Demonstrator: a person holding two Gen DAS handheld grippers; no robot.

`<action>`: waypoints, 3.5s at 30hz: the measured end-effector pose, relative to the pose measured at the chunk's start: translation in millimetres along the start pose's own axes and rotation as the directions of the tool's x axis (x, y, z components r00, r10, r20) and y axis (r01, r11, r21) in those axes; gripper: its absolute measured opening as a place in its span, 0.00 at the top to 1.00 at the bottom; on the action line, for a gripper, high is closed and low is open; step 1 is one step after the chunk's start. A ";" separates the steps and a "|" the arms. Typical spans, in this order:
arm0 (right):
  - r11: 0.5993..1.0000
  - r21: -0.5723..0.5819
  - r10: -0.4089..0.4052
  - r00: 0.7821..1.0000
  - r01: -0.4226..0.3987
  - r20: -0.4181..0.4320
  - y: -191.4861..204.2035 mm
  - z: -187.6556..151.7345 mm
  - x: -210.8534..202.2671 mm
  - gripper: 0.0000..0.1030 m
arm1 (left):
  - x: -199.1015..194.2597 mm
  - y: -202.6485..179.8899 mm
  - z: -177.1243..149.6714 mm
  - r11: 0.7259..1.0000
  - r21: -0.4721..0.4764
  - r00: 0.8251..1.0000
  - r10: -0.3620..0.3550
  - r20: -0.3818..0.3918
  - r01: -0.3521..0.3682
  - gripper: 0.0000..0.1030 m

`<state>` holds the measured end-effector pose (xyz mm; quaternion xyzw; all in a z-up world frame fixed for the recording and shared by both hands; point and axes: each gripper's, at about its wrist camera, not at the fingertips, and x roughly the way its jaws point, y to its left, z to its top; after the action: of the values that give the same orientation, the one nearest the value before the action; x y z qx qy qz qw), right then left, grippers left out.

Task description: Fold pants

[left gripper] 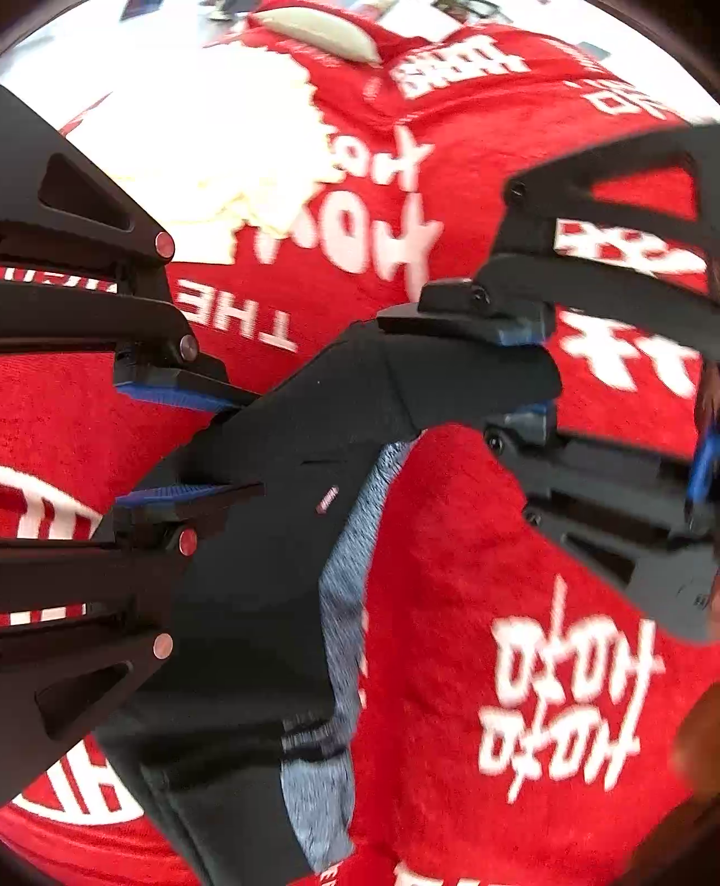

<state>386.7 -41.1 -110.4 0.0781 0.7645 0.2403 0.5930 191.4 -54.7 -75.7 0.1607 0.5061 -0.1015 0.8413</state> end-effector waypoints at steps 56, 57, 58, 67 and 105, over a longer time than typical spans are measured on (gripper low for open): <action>0.737 0.637 -0.186 0.839 -0.225 0.511 -296.9 -407.8 -83.4 0.62 | -10.0 -151.8 23.4 0.956 0.122 0.937 -0.229 -0.264 0.268 0.36; 0.756 0.624 -0.192 0.846 -0.194 0.497 -292.4 -402.0 -81.7 0.62 | -0.4 -148.5 24.5 0.957 0.091 0.927 -0.239 -0.288 0.275 0.36; 0.776 0.612 -0.205 0.855 -0.154 0.476 -284.8 -391.3 -80.2 0.62 | 9.1 -144.5 23.7 0.957 0.061 0.916 -0.252 -0.313 0.284 0.36; 0.790 0.612 -0.315 0.887 0.049 0.336 -272.9 -376.7 -37.2 0.62 | 48.1 -134.9 -6.6 0.949 -0.084 0.876 -0.312 -0.369 0.303 0.30; 0.745 0.665 -0.355 0.880 0.061 0.317 -254.9 -445.9 -22.0 0.35 | 39.4 -140.9 -5.0 0.966 -0.039 0.904 -0.254 -0.344 0.257 0.15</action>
<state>14.1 -394.8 -127.7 0.2363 0.6560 -0.1252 0.7057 158.7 -183.9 -136.3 0.1116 0.6625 -0.1828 0.7178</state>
